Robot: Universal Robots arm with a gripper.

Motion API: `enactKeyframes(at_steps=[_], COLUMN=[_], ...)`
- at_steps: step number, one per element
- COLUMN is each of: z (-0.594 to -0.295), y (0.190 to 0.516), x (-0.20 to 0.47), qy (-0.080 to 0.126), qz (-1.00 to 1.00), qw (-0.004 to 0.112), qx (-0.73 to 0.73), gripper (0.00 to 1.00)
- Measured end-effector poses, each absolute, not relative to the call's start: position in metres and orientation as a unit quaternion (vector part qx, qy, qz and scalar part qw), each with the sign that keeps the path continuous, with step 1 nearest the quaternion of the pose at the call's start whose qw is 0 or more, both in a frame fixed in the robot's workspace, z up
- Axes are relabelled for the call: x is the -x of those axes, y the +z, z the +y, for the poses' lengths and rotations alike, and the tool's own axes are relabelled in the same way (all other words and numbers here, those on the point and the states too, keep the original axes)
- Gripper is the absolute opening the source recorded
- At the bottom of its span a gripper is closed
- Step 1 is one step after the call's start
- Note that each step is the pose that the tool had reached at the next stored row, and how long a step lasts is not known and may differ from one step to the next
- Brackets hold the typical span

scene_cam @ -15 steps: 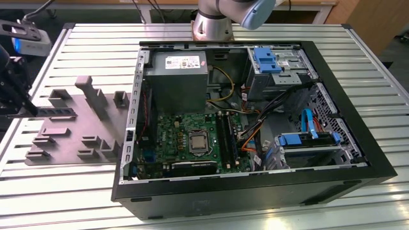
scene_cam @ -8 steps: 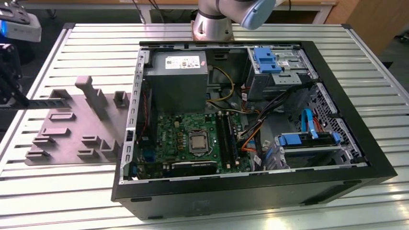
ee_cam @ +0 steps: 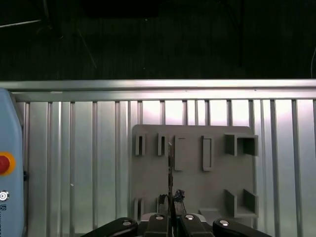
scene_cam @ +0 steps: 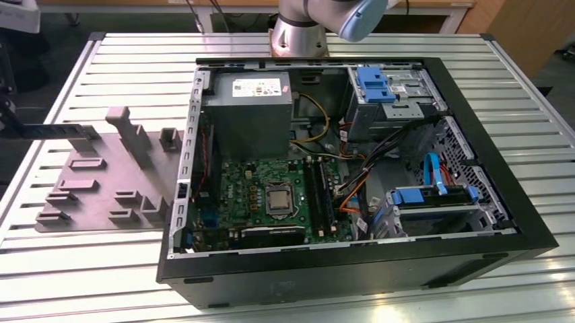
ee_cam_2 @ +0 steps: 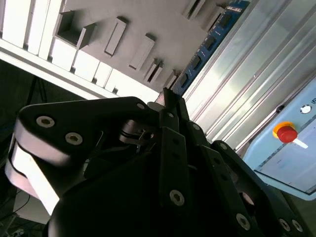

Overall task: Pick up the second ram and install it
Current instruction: 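Pick up the second ram and move it above second insertion slot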

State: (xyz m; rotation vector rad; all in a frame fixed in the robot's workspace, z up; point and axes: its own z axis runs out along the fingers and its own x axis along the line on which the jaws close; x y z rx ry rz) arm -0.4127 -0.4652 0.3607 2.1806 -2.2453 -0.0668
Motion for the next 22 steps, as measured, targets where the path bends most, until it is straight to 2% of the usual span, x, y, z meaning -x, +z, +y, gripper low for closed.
enactKeyframes(at_steps=[7, 22], z=[-0.465, -0.465], y=[0.384, 0.385], x=[0.413, 0.405], qy=[-0.021, -0.021], qz=[-0.717, -0.718], qw=[0.006, 0.006], qx=[-0.697, -0.696], gripper=[0.14, 0.14])
